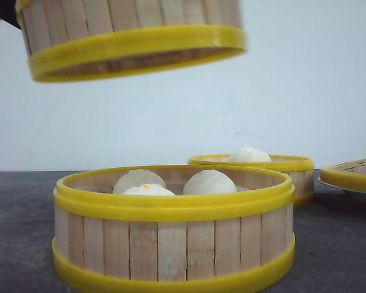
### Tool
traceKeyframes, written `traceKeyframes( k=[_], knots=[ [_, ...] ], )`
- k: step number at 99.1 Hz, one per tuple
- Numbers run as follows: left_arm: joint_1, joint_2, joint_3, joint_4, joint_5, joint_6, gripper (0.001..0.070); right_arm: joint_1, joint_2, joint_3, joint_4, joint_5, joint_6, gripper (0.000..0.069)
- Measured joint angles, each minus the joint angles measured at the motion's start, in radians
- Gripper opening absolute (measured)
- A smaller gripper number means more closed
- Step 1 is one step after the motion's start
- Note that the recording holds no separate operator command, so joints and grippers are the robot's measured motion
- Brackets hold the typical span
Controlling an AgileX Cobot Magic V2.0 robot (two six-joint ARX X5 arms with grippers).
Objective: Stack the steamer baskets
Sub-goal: 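Lift the held basket and lower it onto the nearest basket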
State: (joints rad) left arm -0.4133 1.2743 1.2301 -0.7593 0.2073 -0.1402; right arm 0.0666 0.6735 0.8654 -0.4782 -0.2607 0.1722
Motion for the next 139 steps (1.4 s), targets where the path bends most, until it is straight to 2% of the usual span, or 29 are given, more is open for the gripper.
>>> traceKeyframes(
  k=[24, 44, 56, 98, 139],
  knots=[
    [-0.053, 0.003, -0.172, 0.114, -0.028, -0.002, 0.0020, 0.000, -0.021, 0.000, -0.006, 0.000, 0.000, 0.0482],
    [-0.104, 0.003, -0.196, 0.208, -0.025, -0.012, 0.0020, 0.000, -0.020, 0.000, -0.015, 0.000, 0.000, 0.0482],
    [-0.126, 0.019, -0.196, 0.211, -0.057, -0.013, 0.0020, 0.000, -0.020, 0.000, -0.015, 0.000, 0.000, 0.0482],
    [-0.141, 0.139, -0.196, 0.228, -0.076, -0.013, 0.0020, 0.000, -0.019, 0.000, -0.016, 0.000, 0.000, 0.0482],
    [-0.141, 0.160, -0.196, 0.248, -0.078, -0.013, 0.0020, 0.000, -0.019, 0.000, -0.022, 0.000, 0.000, 0.0482]
  ],
)
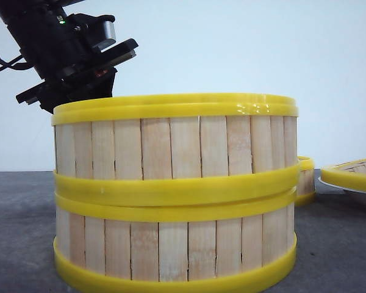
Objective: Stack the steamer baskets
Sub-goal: 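Lift the held basket and lower it onto the nearest basket, then open the left gripper and raise it away from the stack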
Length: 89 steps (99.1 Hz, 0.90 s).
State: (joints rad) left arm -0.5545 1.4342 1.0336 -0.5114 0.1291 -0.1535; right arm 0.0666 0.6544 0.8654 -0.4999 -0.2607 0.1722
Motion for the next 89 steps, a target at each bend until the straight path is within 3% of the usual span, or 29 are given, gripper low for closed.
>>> traceKeyframes(
  k=[20, 39, 51, 68, 89],
  knots=[
    [0.000, 0.014, 0.000, 0.006, 0.000, -0.010, 0.0036, 0.000, 0.000, 0.000, -0.004, 0.000, 0.000, 0.0482],
    [-0.003, 0.027, 0.000, 0.007, -0.018, -0.019, 0.0253, 0.000, 0.000, 0.000, -0.010, 0.000, 0.000, 0.0482],
    [-0.002, 0.027, 0.000, 0.008, -0.029, -0.019, 0.0321, 0.000, 0.006, 0.000, -0.017, -0.001, 0.000, 0.0482],
    [0.011, -0.016, 0.000, 0.039, -0.033, -0.020, 0.0346, 0.000, 0.039, 0.000, -0.020, -0.045, 0.011, 0.0482],
    [0.011, -0.278, 0.000, 0.104, -0.101, -0.019, 0.0347, 0.000, 0.166, 0.033, -0.019, -0.054, 0.040, 0.0482]
  ],
)
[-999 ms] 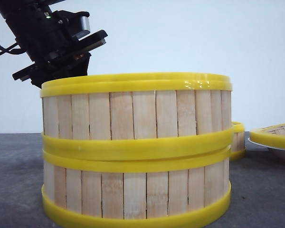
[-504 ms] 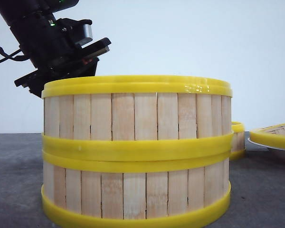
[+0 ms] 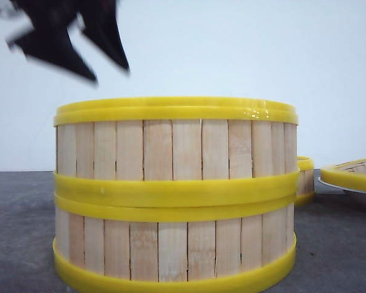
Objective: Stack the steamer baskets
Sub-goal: 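Open the left gripper and raise it away from the stack, then reach the right gripper to the remaining bun basket and grasp its rim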
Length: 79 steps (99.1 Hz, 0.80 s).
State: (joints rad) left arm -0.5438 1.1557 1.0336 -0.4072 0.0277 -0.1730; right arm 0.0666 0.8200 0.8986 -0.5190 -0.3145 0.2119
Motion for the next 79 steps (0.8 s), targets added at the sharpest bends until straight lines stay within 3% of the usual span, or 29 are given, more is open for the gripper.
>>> traceKeyframes(
  k=[42, 68, 79],
  knots=[
    [-0.009, -0.352, -0.032, -0.195, -0.030, -0.016, 0.0347, 0.000, 0.503, 0.281, 0.015, 0.004, 0.005, 0.0482],
    [-0.060, -0.524, -0.229, -0.227, -0.030, -0.102, 0.0347, 0.000, 0.827, 0.457, 0.026, 0.006, 0.005, 0.0482],
    [-0.080, -0.601, -0.236, -0.241, -0.029, -0.116, 0.0347, 0.009, 0.927, 0.517, 0.031, 0.065, 0.001, 0.0453]
  ],
)
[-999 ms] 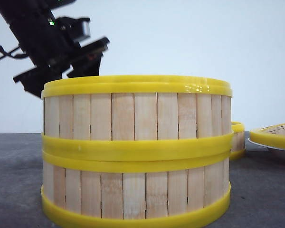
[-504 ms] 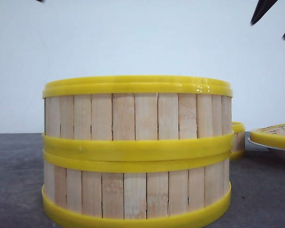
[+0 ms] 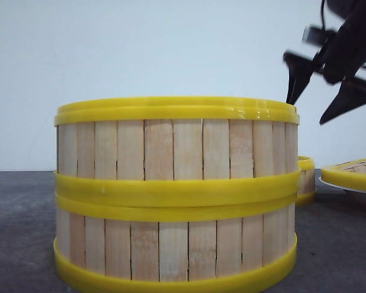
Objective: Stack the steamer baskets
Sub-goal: 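Reach the right gripper to the remaining bun basket and grasp its rim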
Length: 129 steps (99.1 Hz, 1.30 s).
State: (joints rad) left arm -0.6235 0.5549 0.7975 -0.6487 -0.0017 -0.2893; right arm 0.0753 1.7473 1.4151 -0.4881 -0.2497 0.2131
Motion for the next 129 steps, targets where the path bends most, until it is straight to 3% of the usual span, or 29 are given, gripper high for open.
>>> traceKeyframes(
  k=[48, 54, 66, 73, 101, 129],
  knots=[
    [-0.003, -0.127, 0.000, -0.111, 0.000, -0.015, 0.0347, 0.043, 0.212, 0.026, 0.068, 0.107, -0.008, 0.0321],
    [-0.003, -0.127, 0.000, -0.111, 0.000, -0.015, 0.0347, 0.054, 0.216, 0.026, 0.071, 0.135, -0.007, 0.0267],
    [-0.003, -0.127, 0.000, -0.113, 0.000, -0.015, 0.0347, 0.068, 0.216, 0.026, 0.077, 0.189, -0.008, 0.0094],
    [-0.003, -0.127, 0.000, -0.115, 0.000, -0.015, 0.0347, 0.071, 0.216, 0.026, 0.084, 0.203, -0.008, 0.0044],
    [-0.003, -0.127, 0.000, -0.130, 0.000, -0.015, 0.0347, 0.081, 0.218, 0.042, 0.129, 0.209, 0.042, 0.0035],
    [-0.003, -0.127, 0.000, -0.134, 0.005, -0.019, 0.0347, 0.062, 0.187, 0.187, -0.005, 0.187, 0.056, 0.0035]
  ],
)
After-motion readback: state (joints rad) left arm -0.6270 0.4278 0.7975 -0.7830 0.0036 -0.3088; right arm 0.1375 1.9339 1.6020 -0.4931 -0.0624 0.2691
